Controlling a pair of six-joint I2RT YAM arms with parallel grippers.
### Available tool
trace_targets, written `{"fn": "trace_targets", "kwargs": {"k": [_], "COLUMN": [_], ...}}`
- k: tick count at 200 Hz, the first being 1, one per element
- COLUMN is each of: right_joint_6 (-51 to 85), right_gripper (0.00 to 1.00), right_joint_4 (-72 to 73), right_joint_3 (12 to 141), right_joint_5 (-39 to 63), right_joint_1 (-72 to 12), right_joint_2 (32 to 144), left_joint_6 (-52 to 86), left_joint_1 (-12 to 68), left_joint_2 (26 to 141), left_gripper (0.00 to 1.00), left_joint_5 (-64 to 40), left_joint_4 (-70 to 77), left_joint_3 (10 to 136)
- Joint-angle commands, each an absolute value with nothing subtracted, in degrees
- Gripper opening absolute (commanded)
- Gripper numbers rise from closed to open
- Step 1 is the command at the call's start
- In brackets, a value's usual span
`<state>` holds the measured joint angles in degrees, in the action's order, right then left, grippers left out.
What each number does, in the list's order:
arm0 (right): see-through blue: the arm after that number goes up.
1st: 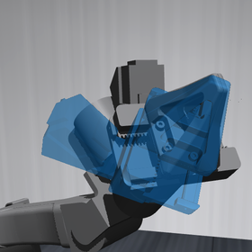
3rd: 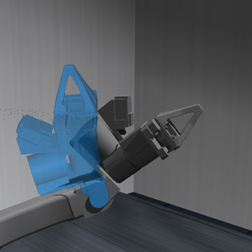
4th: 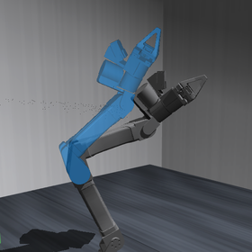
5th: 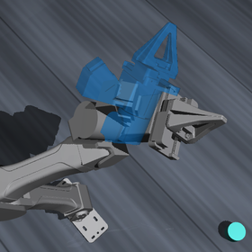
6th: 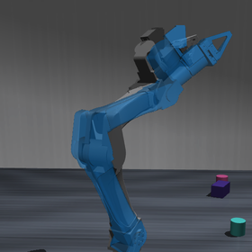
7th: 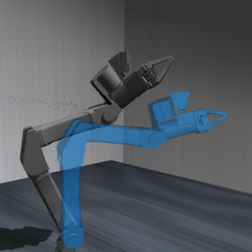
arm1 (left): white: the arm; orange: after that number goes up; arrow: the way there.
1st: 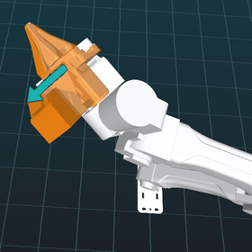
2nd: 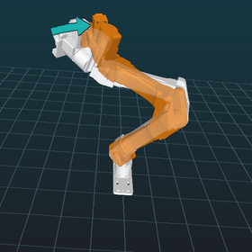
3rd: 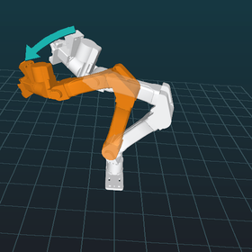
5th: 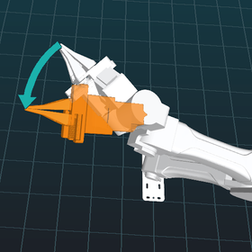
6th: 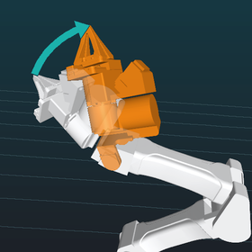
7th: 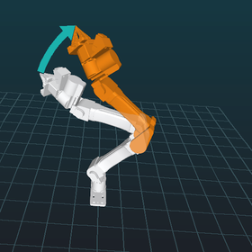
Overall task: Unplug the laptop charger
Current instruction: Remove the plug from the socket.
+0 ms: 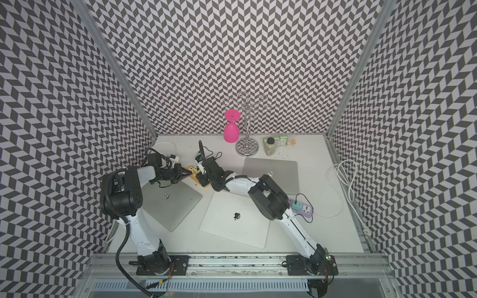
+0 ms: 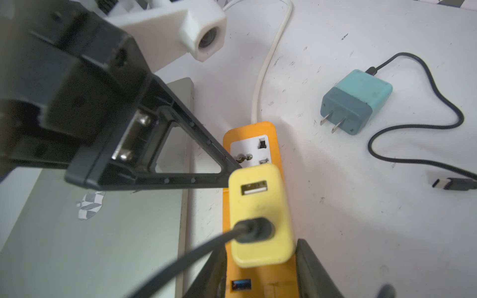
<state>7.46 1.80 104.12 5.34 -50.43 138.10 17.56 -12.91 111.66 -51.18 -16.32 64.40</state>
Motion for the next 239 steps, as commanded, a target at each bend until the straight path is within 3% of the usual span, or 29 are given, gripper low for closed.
{"fn": "trace_targets", "kwargs": {"k": [1,83,239], "right_joint_6": [6.9,6.5,0.9], "right_gripper": [0.41,0.39,0.08], "right_joint_4": [5.8,7.5,6.2], "right_joint_3": [105.6,108.9,109.0], "right_joint_5": [4.3,3.8,1.0], "right_joint_1": [-50.6,-50.8,-51.4], "right_joint_2": [139.2,141.9,140.9], "left_joint_6": [16.4,15.6,14.3], "left_joint_1": [-13.3,-13.2,-13.3], "left_joint_2": [113.2,115.0,116.8], "left_gripper": [0.0,0.0,0.0], "left_joint_5": [-50.8,-50.4,-48.6], "left_joint_4": [-17.1,-17.6,-19.7], "left_joint_3": [63.3,63.5,64.0]}}
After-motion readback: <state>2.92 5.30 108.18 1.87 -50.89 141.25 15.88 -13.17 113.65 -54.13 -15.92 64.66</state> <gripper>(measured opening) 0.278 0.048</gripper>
